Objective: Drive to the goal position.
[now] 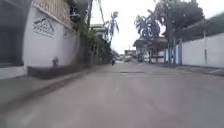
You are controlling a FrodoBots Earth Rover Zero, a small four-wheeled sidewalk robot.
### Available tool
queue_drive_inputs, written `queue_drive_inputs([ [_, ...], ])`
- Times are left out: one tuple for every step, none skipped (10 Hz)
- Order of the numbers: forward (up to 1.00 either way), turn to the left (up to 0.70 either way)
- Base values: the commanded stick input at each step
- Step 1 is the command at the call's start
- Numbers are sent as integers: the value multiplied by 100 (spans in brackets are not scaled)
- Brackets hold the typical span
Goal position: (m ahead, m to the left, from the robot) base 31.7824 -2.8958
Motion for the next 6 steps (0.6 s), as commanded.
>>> queue_drive_inputs([
  [100,0],
  [100,0],
  [100,0],
  [100,0],
  [100,0],
  [100,-1],
])
